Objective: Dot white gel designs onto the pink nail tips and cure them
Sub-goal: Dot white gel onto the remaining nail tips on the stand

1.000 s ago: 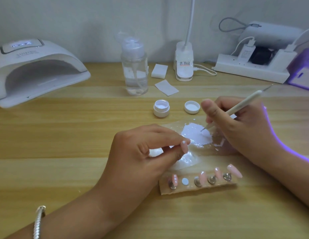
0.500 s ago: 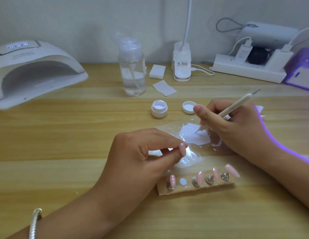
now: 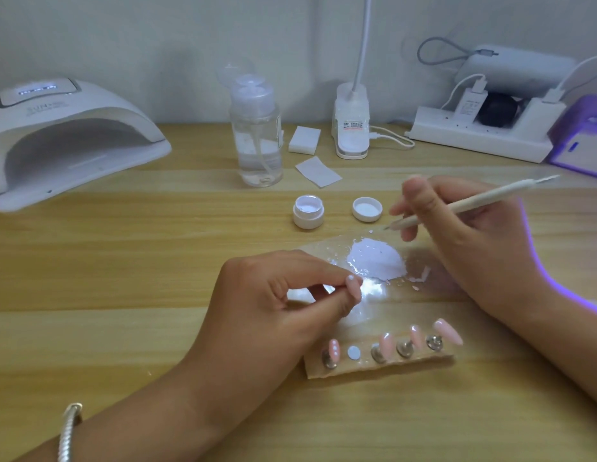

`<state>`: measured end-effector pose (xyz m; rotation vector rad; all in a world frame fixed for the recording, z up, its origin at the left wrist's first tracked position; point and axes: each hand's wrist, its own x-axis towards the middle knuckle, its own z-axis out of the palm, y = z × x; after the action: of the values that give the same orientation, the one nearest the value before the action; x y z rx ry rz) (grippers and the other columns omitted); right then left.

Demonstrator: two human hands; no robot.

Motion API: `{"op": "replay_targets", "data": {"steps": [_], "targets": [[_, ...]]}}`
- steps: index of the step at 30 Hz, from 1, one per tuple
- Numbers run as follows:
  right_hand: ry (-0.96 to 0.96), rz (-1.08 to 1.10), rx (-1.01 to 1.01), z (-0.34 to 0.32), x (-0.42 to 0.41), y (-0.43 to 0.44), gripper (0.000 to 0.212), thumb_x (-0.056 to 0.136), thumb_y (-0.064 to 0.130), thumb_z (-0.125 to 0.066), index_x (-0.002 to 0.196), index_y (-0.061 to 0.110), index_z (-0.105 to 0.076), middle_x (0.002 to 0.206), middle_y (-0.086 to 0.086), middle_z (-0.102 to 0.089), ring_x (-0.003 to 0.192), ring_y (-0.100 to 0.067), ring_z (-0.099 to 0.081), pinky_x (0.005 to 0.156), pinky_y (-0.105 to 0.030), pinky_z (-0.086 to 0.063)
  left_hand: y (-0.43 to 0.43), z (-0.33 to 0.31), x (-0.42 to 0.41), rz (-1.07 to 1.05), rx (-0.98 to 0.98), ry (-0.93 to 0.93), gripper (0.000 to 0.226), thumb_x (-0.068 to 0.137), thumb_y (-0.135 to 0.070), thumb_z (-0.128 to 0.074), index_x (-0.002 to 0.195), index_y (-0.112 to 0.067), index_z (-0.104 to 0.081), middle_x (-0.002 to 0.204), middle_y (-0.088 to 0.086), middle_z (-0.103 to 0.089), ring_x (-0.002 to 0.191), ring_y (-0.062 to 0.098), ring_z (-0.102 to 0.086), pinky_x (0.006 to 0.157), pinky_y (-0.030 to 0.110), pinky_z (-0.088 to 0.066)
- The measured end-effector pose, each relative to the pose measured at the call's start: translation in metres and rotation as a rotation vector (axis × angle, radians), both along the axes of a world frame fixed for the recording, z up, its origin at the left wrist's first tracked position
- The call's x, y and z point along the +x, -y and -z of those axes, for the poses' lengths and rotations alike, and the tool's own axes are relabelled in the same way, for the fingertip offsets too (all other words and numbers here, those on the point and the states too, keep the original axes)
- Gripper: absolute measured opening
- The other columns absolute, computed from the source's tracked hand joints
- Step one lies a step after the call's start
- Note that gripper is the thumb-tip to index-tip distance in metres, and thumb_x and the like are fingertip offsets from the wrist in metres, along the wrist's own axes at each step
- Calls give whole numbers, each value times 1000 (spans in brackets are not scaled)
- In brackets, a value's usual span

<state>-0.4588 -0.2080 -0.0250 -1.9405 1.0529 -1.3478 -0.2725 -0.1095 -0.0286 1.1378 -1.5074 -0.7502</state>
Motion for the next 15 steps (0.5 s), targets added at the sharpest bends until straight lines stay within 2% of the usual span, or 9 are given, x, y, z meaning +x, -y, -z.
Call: {"op": "replay_targets", "data": {"steps": [2,6,8,11,15], "targets": [[97,-47,-1,-11,4,-8,34,95,40,-58,73,19,-72,63,7,-69,59,-5,-63,60,-14,-45,0,0,0,0,3,7,9,78,-16,-79,70,-18,-79,70,-1,-72,44,9,-58,44,3,-38],[134,-113,15,-24,14,-29,33,86,41,-72,67,15,-68,58,-3,-65,48,-13,-55,46,-26,-43,-1,-1,1,1,-11,27,12,78,-5,-80,72,-15,-79,65,-6,-68,42,1,-52,44,1,-37],[142,-164,54,-25,17,-37,32,85,38,-71,65,15,-64,53,-5,-60,45,-16,-54,43,-25,-41,-1,-1,2,-12,-29,70,11,78,-8,-81,73,-17,-79,67,-9,-70,49,-1,-55,49,1,-37],[195,-227,111,-24,21,-44,32,87,35,-68,61,17,-62,49,0,-60,45,-24,-60,43,-25,-45,0,0,3,-43,-62,159,4,81,-19,-79,77,-21,-80,73,-10,-74,65,2,-64,59,4,-37],[191,-220,128,-25,25,-49,37,87,33,-68,59,10,-60,51,-2,-64,44,-19,-61,46,-23,-49,0,0,4,-30,-82,190,5,85,-23,-76,86,-22,-81,76,-9,-75,71,7,-66,64,7,-37]]}}
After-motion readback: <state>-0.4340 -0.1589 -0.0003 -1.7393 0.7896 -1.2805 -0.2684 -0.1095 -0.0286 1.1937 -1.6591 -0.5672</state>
